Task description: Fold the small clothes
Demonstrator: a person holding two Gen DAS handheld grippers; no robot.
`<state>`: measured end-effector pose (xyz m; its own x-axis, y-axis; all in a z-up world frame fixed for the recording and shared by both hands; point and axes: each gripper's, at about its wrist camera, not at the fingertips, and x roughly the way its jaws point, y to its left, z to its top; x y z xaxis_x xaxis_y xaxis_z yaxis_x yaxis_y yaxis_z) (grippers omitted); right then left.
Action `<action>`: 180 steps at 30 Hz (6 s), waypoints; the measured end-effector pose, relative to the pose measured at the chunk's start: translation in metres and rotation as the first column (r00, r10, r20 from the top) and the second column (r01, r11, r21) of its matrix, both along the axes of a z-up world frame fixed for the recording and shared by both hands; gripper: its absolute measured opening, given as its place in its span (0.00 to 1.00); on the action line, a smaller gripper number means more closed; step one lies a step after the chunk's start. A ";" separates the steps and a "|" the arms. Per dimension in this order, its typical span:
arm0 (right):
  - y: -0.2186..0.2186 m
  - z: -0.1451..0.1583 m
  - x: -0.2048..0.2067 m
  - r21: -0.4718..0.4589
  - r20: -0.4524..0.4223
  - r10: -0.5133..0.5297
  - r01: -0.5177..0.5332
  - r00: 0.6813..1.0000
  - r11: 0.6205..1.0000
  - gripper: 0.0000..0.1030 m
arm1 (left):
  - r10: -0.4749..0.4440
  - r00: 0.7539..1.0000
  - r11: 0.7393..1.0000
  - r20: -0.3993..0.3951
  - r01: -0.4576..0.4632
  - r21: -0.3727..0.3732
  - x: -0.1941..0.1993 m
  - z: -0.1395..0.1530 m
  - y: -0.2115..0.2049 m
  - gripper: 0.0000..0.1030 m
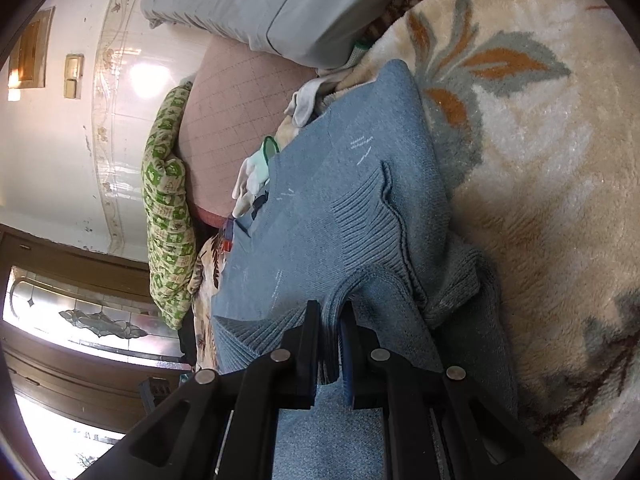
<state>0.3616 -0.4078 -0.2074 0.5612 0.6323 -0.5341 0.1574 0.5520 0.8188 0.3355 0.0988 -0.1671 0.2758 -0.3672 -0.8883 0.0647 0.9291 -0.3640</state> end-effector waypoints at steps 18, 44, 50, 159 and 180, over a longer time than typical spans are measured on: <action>0.006 0.067 -0.020 -0.197 0.116 0.049 -0.026 0.992 0.980 0.08 | 0.090 0.936 0.993 0.342 -0.111 0.041 -0.040 0.093 0.019 0.07; 0.024 0.024 0.166 -0.370 -0.017 -0.011 0.004 1.000 0.929 0.35 | 0.333 0.882 0.931 0.332 -0.363 0.032 0.151 0.040 0.019 0.64; 0.007 0.066 0.116 -0.371 0.077 -0.046 0.071 0.996 0.926 0.82 | 0.384 0.821 0.910 0.422 -0.414 -0.022 0.086 0.086 0.064 0.70; 0.071 0.216 -0.319 -0.381 0.506 0.014 0.209 0.862 0.901 0.92 | 0.411 0.671 0.851 0.618 -0.525 0.004 -0.273 0.200 -0.014 1.00; 0.119 0.170 -0.312 -0.464 0.384 0.103 0.095 0.917 0.881 0.92 | 0.426 0.721 0.849 0.547 -0.527 0.034 -0.260 0.162 0.004 1.00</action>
